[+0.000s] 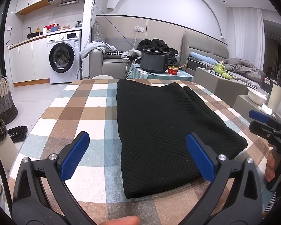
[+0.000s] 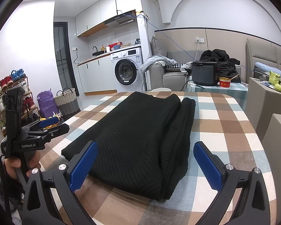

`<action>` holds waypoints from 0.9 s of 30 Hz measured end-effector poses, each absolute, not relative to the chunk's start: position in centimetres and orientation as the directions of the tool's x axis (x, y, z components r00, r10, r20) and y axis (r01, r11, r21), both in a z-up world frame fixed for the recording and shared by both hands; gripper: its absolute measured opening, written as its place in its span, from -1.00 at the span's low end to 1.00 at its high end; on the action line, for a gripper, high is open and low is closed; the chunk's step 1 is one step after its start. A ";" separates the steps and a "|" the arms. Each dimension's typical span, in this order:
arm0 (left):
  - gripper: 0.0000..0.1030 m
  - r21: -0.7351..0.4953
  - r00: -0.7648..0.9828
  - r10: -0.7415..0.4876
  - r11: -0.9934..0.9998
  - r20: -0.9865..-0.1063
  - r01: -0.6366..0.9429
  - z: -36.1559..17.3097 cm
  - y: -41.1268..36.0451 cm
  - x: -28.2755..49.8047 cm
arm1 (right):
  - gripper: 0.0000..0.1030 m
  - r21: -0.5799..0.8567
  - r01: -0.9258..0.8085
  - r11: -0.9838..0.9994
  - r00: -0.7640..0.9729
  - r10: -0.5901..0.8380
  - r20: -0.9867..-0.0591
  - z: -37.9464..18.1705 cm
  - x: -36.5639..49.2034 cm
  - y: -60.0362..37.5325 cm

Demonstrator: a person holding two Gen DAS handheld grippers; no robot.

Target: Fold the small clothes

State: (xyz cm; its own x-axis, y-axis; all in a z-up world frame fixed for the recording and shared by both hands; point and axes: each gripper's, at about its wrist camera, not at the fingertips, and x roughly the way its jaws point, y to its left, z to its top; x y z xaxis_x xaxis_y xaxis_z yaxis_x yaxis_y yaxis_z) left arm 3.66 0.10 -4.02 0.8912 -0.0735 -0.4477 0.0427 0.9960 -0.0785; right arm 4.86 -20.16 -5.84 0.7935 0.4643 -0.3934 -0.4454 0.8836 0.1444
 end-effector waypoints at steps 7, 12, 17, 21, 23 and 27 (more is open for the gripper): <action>0.99 -0.080 0.891 -0.074 0.996 -0.448 0.042 -4.0 0.1 3.7 | 1.00 0.145 -0.446 0.883 0.793 0.465 -0.394 -5.8 4.9 -20.2; 0.99 -0.080 0.891 -0.074 0.996 -0.448 0.042 -4.0 0.2 3.7 | 1.00 0.145 -0.446 0.883 0.793 0.465 -0.394 -5.8 4.9 -20.2; 0.99 -0.081 0.891 -0.074 0.996 -0.448 0.042 -4.0 0.2 3.7 | 1.00 0.145 -0.446 0.883 0.793 0.465 -0.394 -5.8 4.9 -20.2; 0.99 -0.081 0.891 -0.074 0.996 -0.448 0.042 -4.0 0.2 3.7 | 1.00 0.145 -0.445 0.884 0.793 0.464 -0.394 -5.8 4.9 -20.2; 0.99 -0.081 0.891 -0.075 0.996 -0.447 0.043 -4.0 0.2 3.7 | 1.00 0.146 -0.446 0.883 0.793 0.465 -0.394 -5.8 4.9 -20.2; 0.99 -0.080 0.894 -0.072 0.996 -0.442 0.040 -4.2 0.3 3.6 | 1.00 0.145 -0.445 0.883 0.793 0.465 -0.394 -5.8 4.9 -20.2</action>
